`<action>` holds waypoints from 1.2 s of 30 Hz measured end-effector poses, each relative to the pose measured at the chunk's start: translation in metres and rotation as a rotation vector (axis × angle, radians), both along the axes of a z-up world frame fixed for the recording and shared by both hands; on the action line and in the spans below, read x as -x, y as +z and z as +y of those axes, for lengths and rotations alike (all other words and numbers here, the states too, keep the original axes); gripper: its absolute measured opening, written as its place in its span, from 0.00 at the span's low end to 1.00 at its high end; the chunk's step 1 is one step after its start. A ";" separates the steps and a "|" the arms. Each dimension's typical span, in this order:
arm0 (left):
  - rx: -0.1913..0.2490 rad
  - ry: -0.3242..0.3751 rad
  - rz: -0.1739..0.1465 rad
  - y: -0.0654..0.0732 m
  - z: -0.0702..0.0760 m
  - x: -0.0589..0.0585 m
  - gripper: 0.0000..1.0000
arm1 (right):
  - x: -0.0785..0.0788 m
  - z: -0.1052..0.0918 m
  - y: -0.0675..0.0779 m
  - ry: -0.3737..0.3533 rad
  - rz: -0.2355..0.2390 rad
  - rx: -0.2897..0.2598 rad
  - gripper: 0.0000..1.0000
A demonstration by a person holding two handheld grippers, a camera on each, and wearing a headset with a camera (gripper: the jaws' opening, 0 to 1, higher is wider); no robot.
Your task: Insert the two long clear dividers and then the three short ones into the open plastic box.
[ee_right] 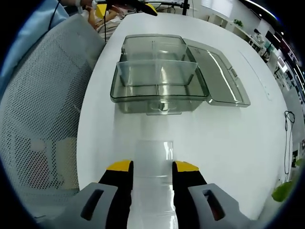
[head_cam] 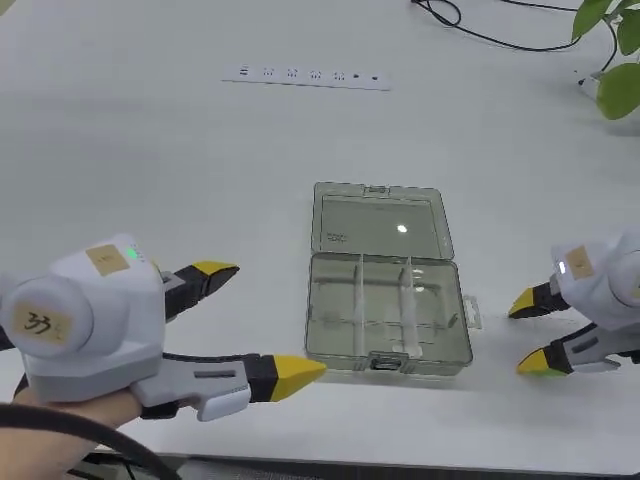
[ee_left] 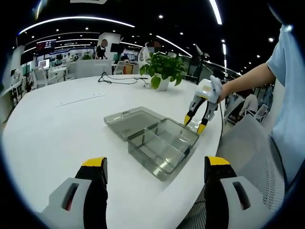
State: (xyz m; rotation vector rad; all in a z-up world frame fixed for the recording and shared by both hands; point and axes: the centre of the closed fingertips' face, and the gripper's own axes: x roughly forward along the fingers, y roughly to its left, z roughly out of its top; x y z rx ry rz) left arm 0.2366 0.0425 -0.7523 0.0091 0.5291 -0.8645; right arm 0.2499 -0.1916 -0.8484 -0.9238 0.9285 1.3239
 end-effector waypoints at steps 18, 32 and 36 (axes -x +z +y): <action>0.027 -0.031 -0.004 0.006 -0.016 0.000 0.83 | -0.013 0.017 0.028 -0.175 -0.111 -0.134 0.32; 0.172 -0.045 0.201 0.016 -0.056 -0.016 0.58 | -0.002 0.094 0.091 -0.139 -0.239 -0.268 0.32; 0.246 -0.031 0.268 0.023 -0.066 -0.020 0.48 | 0.002 0.114 0.104 -0.116 -0.266 -0.290 0.32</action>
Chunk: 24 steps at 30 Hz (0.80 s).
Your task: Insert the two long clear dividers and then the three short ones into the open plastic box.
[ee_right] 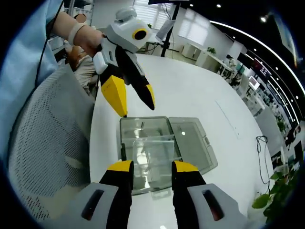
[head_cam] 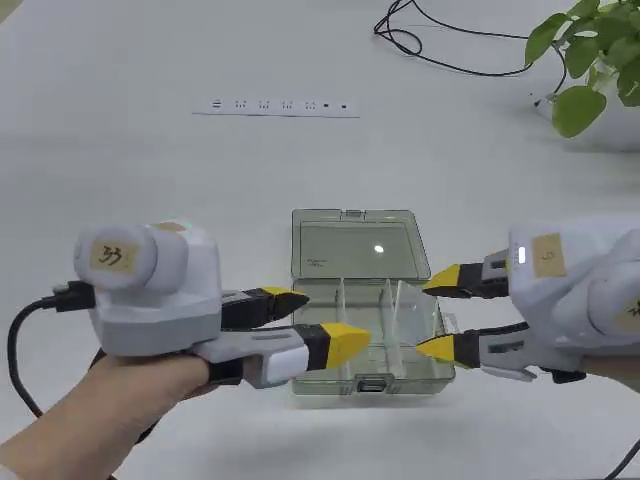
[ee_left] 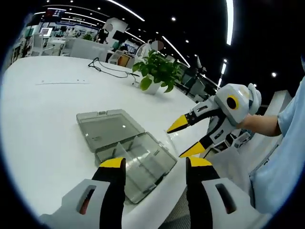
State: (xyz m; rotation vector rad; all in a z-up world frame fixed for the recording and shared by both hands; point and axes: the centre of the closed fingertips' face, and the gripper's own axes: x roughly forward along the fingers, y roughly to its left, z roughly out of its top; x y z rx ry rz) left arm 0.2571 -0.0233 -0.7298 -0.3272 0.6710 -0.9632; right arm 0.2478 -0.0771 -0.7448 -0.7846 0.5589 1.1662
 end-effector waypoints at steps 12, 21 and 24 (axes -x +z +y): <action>0.073 -0.086 0.126 0.000 -0.020 0.016 0.18 | 0.008 0.024 0.012 0.075 -0.075 0.048 0.32; 0.134 -0.075 0.216 -0.002 -0.023 0.020 0.05 | 0.016 0.027 0.010 0.145 -0.119 0.118 0.32; 0.162 -0.078 0.248 -0.002 -0.024 0.024 0.02 | 0.019 0.028 0.011 0.168 -0.136 0.134 0.32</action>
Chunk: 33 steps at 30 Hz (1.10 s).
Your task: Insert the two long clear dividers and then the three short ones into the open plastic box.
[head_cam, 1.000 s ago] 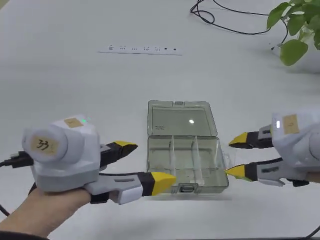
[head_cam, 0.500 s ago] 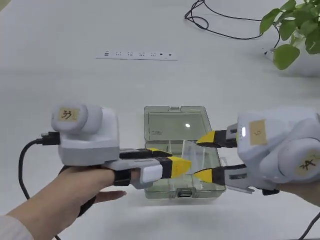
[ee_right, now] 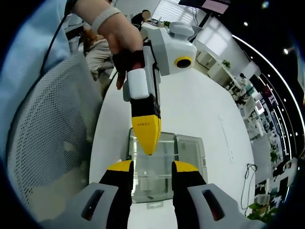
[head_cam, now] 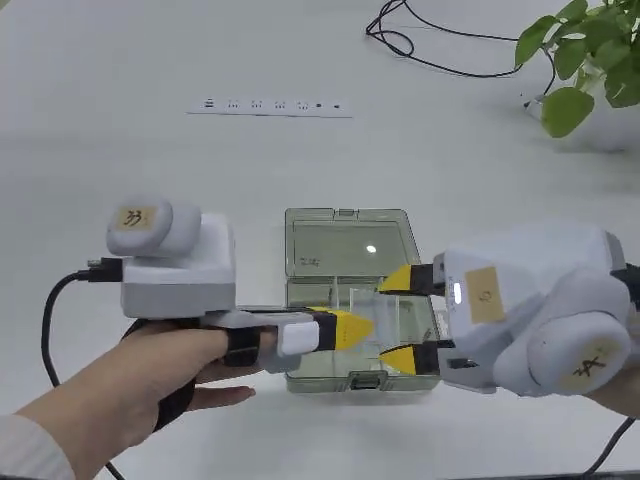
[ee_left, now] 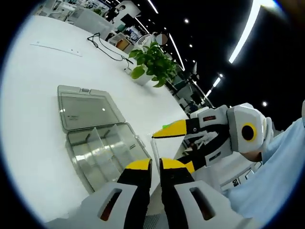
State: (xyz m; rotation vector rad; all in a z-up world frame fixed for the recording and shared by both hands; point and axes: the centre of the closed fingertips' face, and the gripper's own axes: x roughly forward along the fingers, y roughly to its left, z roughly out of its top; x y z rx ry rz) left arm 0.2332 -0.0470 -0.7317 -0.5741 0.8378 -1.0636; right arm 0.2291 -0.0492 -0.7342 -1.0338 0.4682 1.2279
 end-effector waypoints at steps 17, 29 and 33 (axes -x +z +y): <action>0.107 0.036 0.104 -0.005 0.002 0.013 0.00 | 0.007 0.003 0.001 0.031 0.028 0.019 0.40; 0.148 -0.102 -0.031 0.004 0.013 0.027 0.00 | 0.007 0.002 0.026 -0.105 0.541 -0.069 0.30; 0.184 -0.160 -0.071 0.012 0.012 0.033 0.00 | 0.007 0.005 0.020 -0.057 0.583 -0.024 0.25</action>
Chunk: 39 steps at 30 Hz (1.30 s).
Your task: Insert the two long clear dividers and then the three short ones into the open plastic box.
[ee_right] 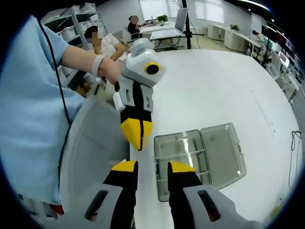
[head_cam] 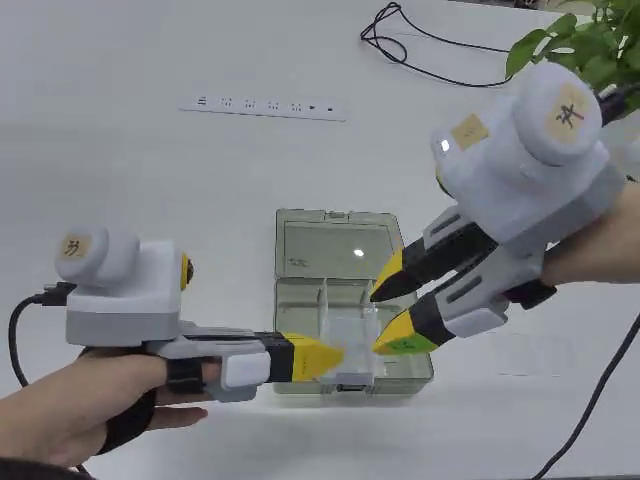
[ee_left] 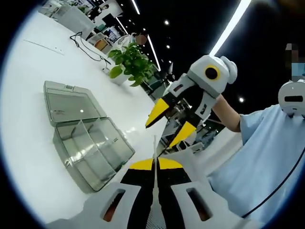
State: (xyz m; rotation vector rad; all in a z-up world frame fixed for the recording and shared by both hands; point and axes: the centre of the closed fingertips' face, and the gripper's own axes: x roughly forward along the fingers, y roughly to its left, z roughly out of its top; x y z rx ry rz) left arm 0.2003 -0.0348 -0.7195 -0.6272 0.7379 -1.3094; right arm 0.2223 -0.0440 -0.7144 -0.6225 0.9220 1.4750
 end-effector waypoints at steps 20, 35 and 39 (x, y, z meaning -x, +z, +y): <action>-0.022 -0.105 -0.252 0.010 0.002 0.002 0.00 | 0.015 0.015 0.009 0.113 0.342 0.101 0.07; 0.052 -0.082 -0.278 0.022 0.004 0.002 0.00 | 0.029 0.018 0.011 0.169 0.396 0.128 0.03; 0.047 -0.095 -0.286 0.021 0.003 0.005 0.00 | 0.033 0.019 0.010 0.187 0.404 0.148 0.02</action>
